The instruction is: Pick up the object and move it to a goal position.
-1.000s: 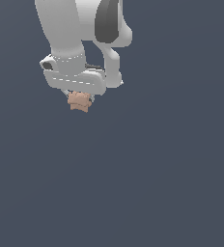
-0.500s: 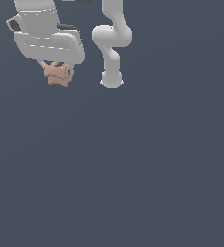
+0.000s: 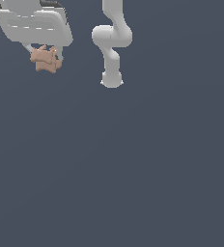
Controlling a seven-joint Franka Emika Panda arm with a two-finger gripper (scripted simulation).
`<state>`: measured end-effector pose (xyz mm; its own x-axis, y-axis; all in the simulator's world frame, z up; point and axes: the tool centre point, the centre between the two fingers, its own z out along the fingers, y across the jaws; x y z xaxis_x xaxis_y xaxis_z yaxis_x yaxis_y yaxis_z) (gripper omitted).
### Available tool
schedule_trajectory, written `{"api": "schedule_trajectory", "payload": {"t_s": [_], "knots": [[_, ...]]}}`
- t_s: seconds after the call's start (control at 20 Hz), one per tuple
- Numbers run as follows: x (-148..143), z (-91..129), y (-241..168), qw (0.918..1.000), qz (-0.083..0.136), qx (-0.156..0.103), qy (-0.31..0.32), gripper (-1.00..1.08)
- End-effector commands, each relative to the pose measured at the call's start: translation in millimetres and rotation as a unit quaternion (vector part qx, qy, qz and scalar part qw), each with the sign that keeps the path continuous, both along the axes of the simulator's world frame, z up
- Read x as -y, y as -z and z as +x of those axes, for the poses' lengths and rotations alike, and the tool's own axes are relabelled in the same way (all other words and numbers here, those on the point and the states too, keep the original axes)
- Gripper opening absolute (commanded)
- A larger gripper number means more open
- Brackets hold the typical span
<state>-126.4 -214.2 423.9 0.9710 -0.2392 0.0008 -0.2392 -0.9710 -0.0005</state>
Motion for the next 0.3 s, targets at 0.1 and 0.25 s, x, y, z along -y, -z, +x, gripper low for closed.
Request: {"api": "schedule_trajectory", "payload": {"t_s": [0.1,0.25], "knots": [[1.5,-0.1,-2.2,1.0000,0.000,0.000,-0.001,-1.00],[0.2,1.2,-0.3,1.0000,0.000,0.000,-0.001,-1.00]]}}
